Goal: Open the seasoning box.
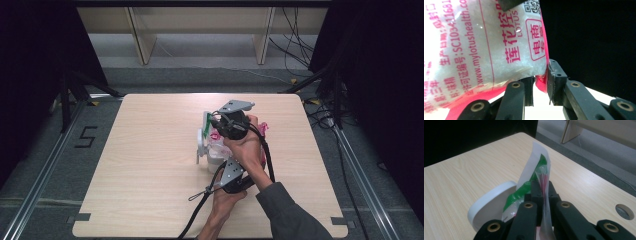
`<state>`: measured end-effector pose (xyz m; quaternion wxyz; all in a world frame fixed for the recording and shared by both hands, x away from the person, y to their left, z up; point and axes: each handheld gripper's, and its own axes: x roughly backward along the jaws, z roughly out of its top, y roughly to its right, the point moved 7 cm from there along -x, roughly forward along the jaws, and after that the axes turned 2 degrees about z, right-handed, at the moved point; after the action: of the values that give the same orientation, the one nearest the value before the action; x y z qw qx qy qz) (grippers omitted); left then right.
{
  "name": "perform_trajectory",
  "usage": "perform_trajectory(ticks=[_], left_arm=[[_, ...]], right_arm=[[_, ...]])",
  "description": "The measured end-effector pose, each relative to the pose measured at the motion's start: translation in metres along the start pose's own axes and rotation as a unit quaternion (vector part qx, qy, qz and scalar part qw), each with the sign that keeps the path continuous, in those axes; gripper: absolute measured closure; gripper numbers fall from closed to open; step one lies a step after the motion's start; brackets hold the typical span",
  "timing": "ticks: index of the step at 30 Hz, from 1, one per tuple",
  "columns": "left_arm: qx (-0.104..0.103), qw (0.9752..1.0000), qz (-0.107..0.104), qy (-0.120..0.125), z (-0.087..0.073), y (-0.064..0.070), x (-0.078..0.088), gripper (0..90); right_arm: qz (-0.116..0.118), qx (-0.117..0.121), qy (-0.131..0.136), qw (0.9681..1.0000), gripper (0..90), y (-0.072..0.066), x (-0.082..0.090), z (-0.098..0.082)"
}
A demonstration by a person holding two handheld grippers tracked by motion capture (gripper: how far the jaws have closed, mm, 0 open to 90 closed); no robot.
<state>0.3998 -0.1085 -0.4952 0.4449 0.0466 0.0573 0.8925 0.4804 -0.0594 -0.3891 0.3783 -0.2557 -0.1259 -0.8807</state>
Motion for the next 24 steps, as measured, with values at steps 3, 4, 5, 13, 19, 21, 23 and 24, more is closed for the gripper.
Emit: perform_trajectory(ticks=[3,4,5,13,19,21,23,24], left_arm=[[-0.002,1.0000,0.001,0.000,0.0003,-0.0002,0.0003,76.4],[-0.002,1.0000,0.000,-0.001,0.0001,-0.0005,0.0003,76.4],[-0.001,1.0000,0.002,-0.002,0.0000,-0.0006,0.0003,76.5],[-0.004,1.0000,0.003,-0.008,-0.0014,-0.0020,0.0005,76.5],[0.003,1.0000,0.003,-0.009,-0.0038,-0.0042,-0.0016,76.4],[0.002,0.9999,0.006,-0.014,-0.0045,-0.0062,-0.0012,76.4],[-0.005,0.9997,0.009,-0.021,-0.0054,-0.0076,-0.0005,76.4],[-0.002,0.9998,0.010,-0.019,-0.0054,-0.0077,-0.0009,76.4]], right_arm=[[-0.005,0.004,0.002,1.0000,89.9,0.0013,0.0016,0.0014],[-0.009,0.002,0.010,0.9999,89.9,0.0015,0.0004,0.0020],[-0.008,0.003,0.008,0.9999,89.9,0.0016,0.0006,0.0018],[-0.004,0.003,0.007,1.0000,90.0,0.0021,0.0033,0.0025],[0.000,0.010,0.018,0.9998,90.0,0.0024,0.0041,0.0041],[0.001,0.002,0.019,0.9998,90.0,0.0018,0.0064,0.0044],[0.007,0.002,0.023,0.9997,90.0,0.0009,0.0079,0.0055],[0.004,0.003,0.027,0.9996,90.0,0.0011,0.0088,0.0062]])
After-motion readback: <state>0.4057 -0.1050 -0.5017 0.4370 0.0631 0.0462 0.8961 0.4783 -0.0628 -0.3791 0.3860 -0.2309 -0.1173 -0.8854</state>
